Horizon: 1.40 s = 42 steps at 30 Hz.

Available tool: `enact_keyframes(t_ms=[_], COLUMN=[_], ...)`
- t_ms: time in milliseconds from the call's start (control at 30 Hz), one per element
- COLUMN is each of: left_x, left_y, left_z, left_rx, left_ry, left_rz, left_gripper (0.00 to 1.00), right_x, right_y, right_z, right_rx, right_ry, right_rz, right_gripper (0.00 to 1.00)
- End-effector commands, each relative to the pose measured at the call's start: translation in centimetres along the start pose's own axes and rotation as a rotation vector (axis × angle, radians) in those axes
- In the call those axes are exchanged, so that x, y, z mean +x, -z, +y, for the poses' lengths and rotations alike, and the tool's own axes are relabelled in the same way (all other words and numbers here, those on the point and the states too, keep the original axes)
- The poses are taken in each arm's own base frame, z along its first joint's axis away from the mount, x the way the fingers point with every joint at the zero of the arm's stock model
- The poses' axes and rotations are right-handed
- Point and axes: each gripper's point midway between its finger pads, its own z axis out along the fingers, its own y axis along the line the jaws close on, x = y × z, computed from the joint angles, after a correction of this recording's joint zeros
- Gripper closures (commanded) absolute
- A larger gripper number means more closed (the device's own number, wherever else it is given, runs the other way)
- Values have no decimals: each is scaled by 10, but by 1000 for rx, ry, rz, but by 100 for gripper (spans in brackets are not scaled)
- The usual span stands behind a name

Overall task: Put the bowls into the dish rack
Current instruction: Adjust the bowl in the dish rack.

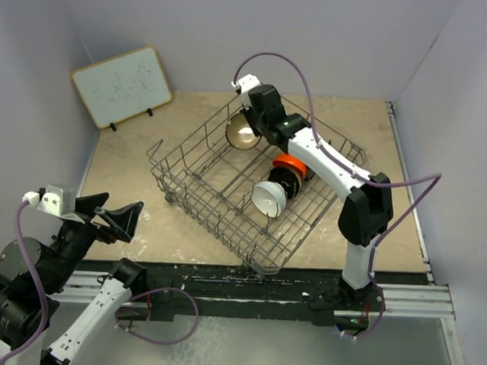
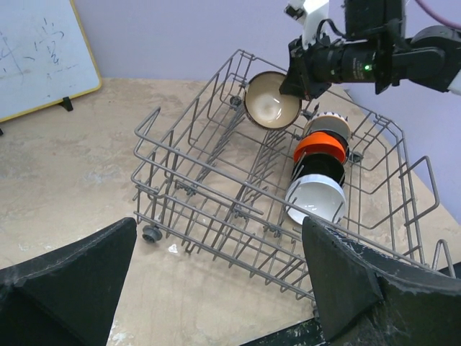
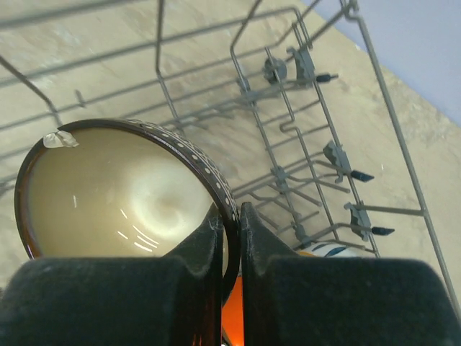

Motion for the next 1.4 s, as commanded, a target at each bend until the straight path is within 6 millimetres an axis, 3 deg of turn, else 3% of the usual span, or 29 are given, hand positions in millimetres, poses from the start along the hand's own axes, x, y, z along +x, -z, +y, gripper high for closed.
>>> enact_keyframes(t_ms=[0, 167, 367, 867, 1000, 1167, 1367], left_x=[-22, -21, -27, -37, -39, -42, -42], left_y=[7, 10, 12, 26, 28, 32, 33], left_z=[-4, -2, -1, 0, -1, 0, 0], left_rx=[15, 10, 4, 16, 19, 13, 13], left_ry=[8, 15, 5, 21, 22, 16, 20], left_rz=[-90, -107, -131, -211, -216, -222, -222], left_gripper=[1, 1, 1, 1, 1, 1, 1], right_x=[-68, -47, -35, -24, -21, -25, -37], right_y=[44, 42, 64, 83, 94, 100, 124], right_z=[-22, -74, -113, -103, -104, -103, -116], right_rx=[-17, 302, 670, 1102, 1217, 1217, 1222], right_ry=[-99, -54, 41, 426, 463, 467, 401], right_rz=[-198, -133, -78, -49, -60, -81, -126], right_gripper=[100, 100, 100, 100, 100, 100, 100])
